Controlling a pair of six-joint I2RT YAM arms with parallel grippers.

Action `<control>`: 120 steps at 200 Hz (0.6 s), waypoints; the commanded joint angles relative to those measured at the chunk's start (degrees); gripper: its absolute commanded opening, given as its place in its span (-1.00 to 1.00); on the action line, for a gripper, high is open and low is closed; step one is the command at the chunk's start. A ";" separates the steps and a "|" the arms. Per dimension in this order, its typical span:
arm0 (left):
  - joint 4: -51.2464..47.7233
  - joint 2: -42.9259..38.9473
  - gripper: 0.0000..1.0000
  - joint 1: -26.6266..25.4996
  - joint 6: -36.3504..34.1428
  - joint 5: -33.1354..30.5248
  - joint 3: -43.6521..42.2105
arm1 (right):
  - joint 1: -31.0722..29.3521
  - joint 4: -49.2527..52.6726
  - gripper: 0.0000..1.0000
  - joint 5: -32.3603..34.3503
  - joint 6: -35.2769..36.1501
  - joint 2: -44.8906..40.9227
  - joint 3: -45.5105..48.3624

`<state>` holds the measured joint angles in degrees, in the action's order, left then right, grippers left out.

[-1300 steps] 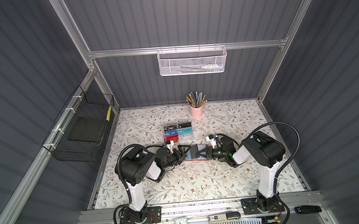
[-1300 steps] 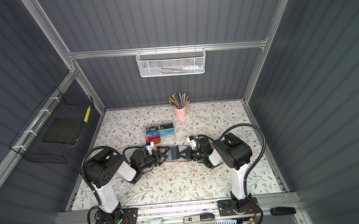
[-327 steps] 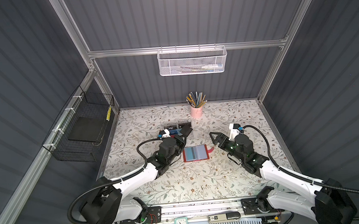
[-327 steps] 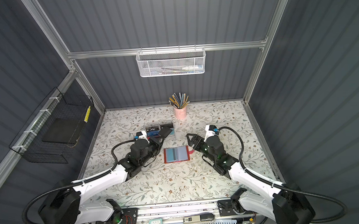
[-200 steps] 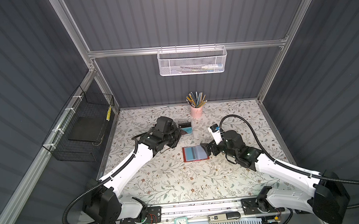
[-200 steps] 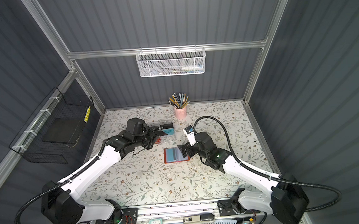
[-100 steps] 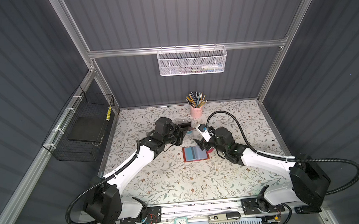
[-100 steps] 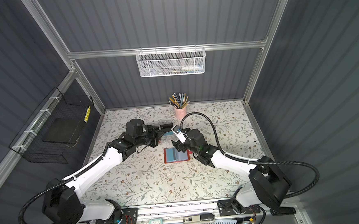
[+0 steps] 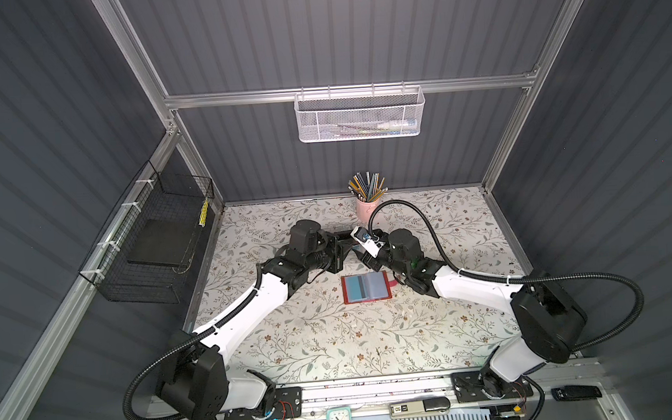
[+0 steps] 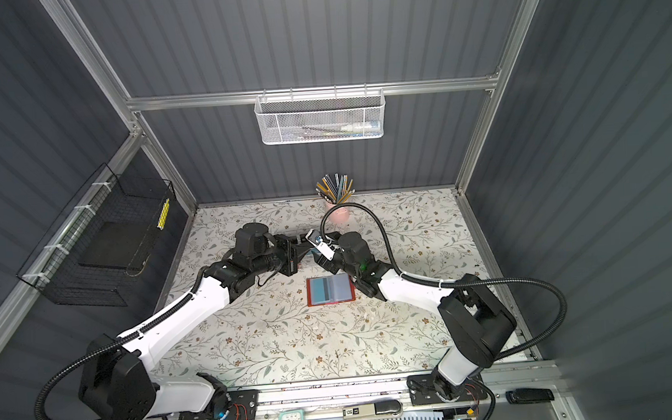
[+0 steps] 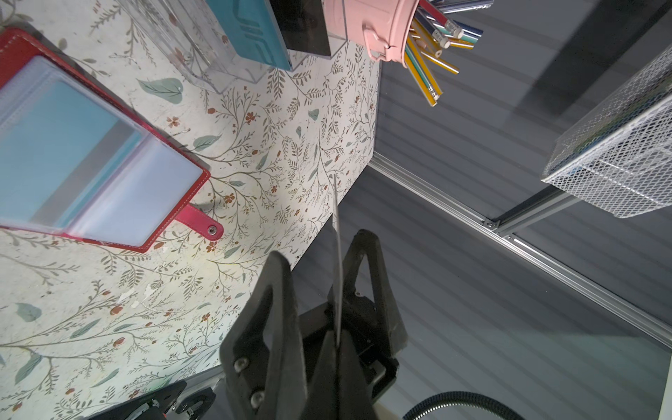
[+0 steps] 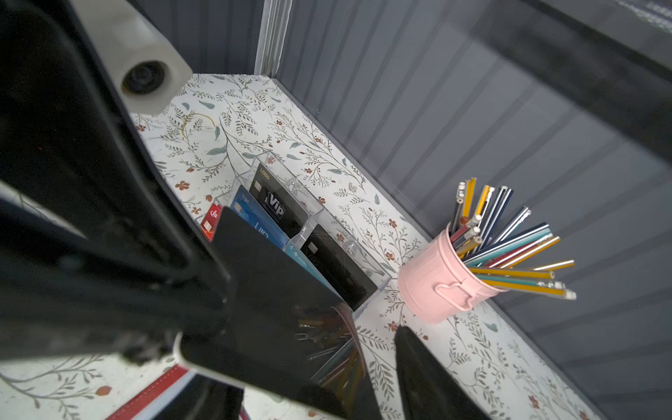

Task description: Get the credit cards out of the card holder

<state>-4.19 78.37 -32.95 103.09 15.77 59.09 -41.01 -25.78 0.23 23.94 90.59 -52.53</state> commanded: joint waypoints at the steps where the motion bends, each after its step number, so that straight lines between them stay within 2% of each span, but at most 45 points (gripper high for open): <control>1: -1.76 -0.76 -1.00 0.17 -1.44 1.37 1.36 | 1.01 0.29 0.13 -1.62 1.88 0.04 -2.09; 25: -1.25 -0.68 -1.00 0.25 -1.34 1.43 0.51 | 1.40 0.97 -0.13 -2.21 2.85 0.62 -2.47; 120: -1.57 0.51 -1.00 1.79 -2.08 2.69 0.66 | 1.89 2.93 -0.63 -3.96 3.48 1.53 -2.89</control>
<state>-4.23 78.37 -32.08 102.48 16.80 59.09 -39.42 -23.53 -2.92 27.42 92.42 -54.46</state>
